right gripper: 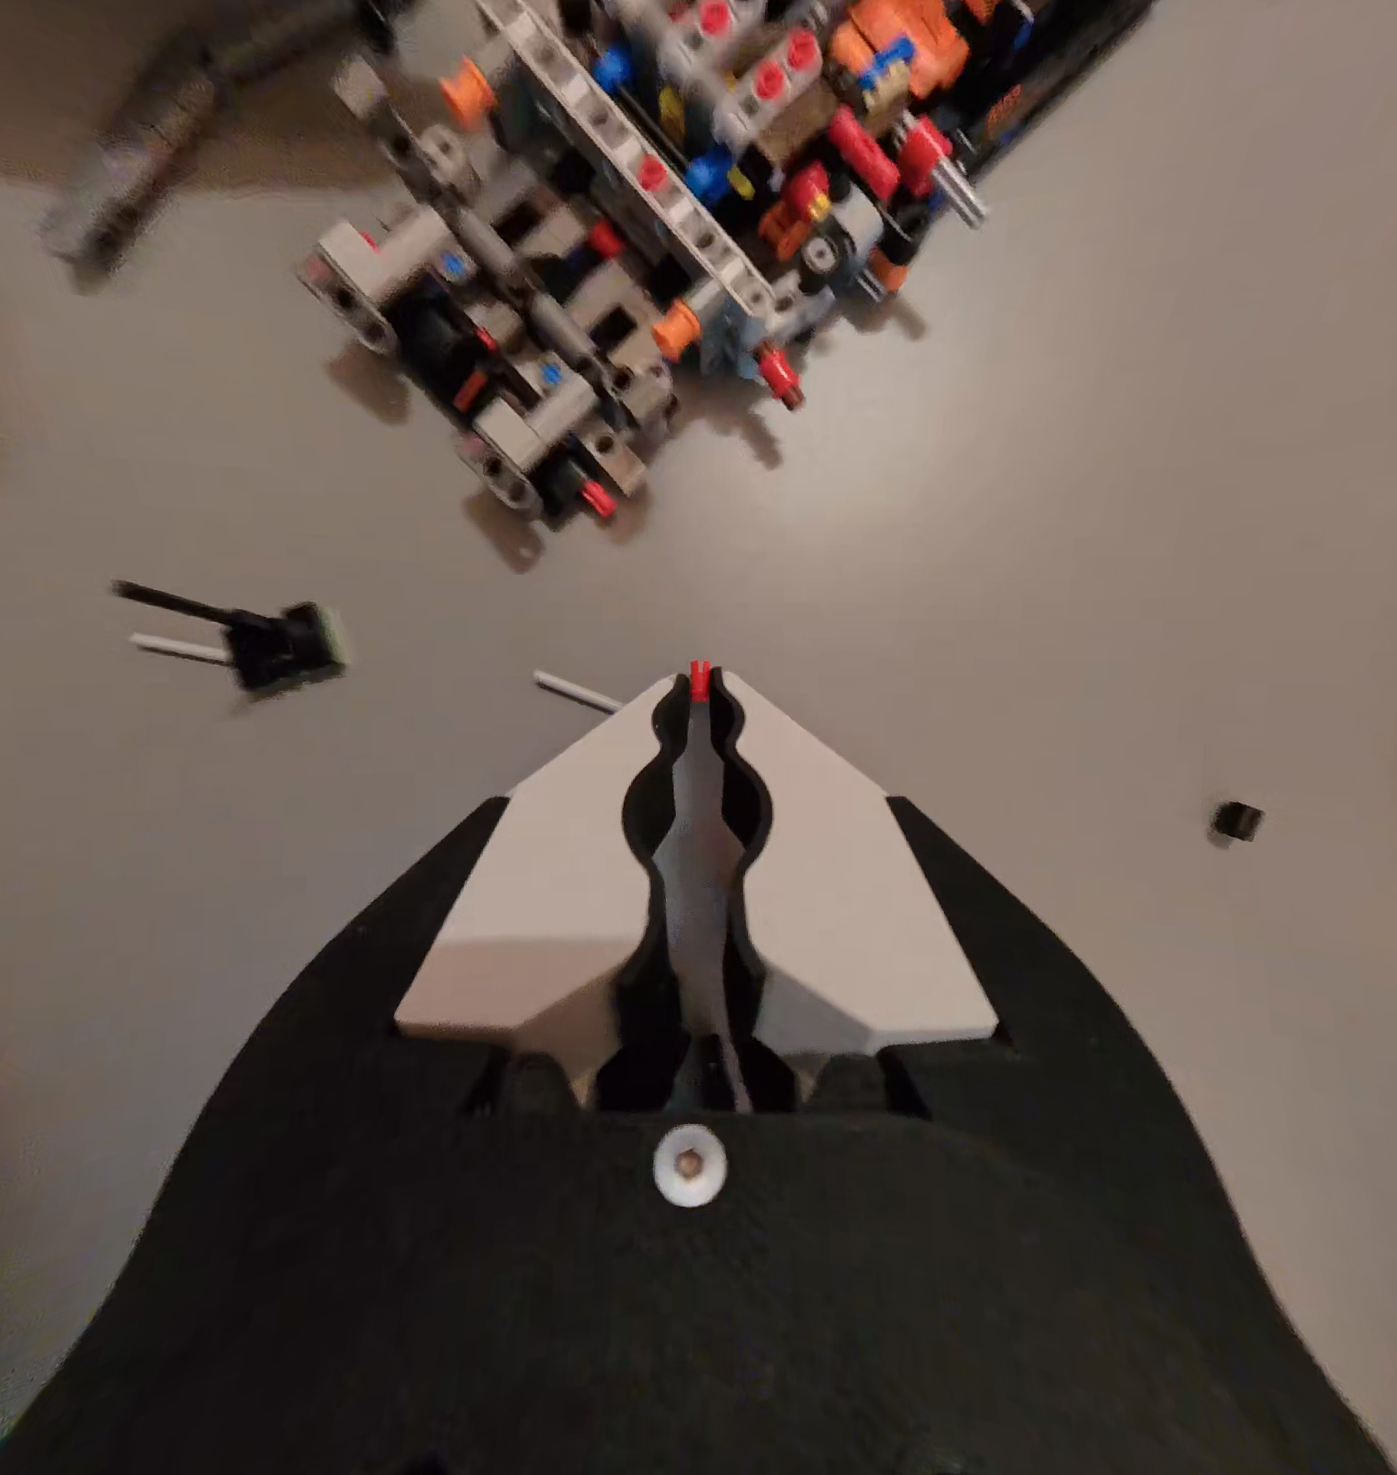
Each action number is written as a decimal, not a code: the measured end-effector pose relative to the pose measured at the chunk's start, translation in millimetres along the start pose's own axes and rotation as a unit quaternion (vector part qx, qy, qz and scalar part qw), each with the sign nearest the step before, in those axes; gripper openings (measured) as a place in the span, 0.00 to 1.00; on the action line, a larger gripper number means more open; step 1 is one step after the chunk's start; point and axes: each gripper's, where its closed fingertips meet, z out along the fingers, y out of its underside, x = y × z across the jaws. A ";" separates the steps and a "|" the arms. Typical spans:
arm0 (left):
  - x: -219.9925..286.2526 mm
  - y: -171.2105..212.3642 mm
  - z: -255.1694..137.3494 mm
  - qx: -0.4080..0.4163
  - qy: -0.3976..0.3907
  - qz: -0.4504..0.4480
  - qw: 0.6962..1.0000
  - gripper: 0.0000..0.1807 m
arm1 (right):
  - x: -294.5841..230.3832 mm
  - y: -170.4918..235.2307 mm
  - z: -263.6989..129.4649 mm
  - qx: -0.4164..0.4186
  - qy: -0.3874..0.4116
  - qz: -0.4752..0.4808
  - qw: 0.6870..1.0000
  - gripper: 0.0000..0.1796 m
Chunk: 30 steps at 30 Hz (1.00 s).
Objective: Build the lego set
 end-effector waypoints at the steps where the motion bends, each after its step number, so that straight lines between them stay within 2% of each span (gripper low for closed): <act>1: -2.2 -7.7 -3.0 0.009 -0.012 0.008 1.000 0.08 | -7.0 -7.4 -3.5 0.018 -0.022 0.011 1.000 0.01; 4: -2.2 -39.1 -7.4 0.043 -0.040 0.044 0.997 0.10 | -29.7 -43.0 -20.6 0.091 -0.112 0.046 0.988 0.01; 6: 5.4 -63.6 -5.7 0.074 -0.041 0.058 0.995 0.11 | -46.7 -67.6 -32.9 0.135 -0.191 0.071 0.970 0.01; 11: 15.5 -94.2 3.1 0.104 -0.054 0.090 0.989 0.11 | -69.2 -93.7 -40.8 0.163 -0.302 0.103 0.934 0.02; 19: 20.1 -101.6 0.9 0.118 -0.061 0.117 0.984 0.03 | -69.3 -98.6 -47.1 0.170 -0.335 0.126 0.918 0.02; 24: 17.8 -101.3 1.6 0.106 -0.094 0.140 0.980 0.03 | -67.0 -99.3 -47.3 0.167 -0.346 0.152 0.911 0.01; 30: 11.0 -91.5 8.8 0.053 -0.128 0.149 0.979 0.01 | -57.3 -102.1 -39.5 0.180 -0.297 0.189 0.919 0.02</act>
